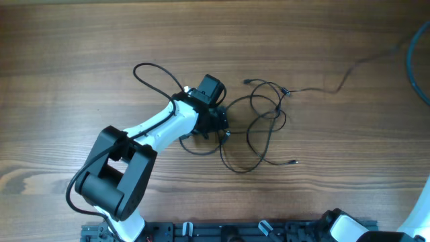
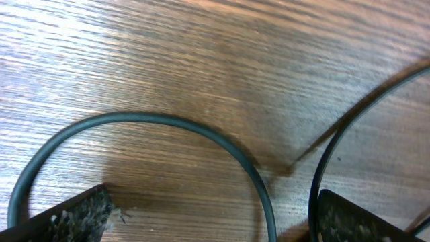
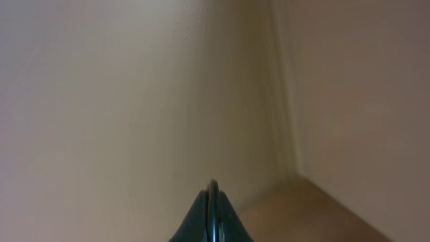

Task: Untangle cables

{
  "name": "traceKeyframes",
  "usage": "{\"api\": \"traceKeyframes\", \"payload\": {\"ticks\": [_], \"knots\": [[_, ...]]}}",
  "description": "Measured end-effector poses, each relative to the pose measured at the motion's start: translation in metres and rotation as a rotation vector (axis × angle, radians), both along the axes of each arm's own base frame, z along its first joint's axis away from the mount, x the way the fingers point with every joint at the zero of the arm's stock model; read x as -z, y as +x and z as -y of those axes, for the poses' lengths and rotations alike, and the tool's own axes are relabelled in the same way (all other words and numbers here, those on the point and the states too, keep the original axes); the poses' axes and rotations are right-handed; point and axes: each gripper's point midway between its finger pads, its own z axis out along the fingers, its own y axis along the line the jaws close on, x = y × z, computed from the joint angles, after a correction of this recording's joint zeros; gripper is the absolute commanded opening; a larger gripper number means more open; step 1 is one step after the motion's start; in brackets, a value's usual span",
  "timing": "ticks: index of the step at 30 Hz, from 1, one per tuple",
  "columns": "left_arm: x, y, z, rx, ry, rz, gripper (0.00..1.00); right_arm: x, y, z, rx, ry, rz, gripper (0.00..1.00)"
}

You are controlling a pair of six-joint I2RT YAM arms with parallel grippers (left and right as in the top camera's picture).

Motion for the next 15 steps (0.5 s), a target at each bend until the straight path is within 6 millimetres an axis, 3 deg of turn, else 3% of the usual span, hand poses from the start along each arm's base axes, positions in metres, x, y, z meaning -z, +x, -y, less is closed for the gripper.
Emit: {"api": "traceKeyframes", "payload": {"ticks": [3, 5, 8, 12, 15], "knots": [[-0.001, 0.007, 0.0, -0.034, -0.024, 0.014, 1.0, 0.049, -0.006, 0.004, 0.013, 0.115, -0.162, 0.05], [-0.004, 0.021, 0.004, -0.063, -0.082, 0.054, 1.0, 0.069, 0.0, -0.005, -0.021, 0.155, -0.22, 0.05], [-0.01, 0.04, 0.017, -0.071, -0.185, 0.104, 1.0, 0.098, 0.015, -0.033, -0.133, 0.209, -0.304, 0.04], [-0.012, 0.043, 0.021, -0.069, -0.222, 0.105, 1.0, 0.156, 0.033, -0.093, -0.322, 0.288, -0.496, 0.05], [-0.011, 0.042, 0.021, -0.068, -0.224, 0.101, 1.0, 0.198, 0.032, -0.131, -0.404, 0.35, -0.657, 0.05]]}}
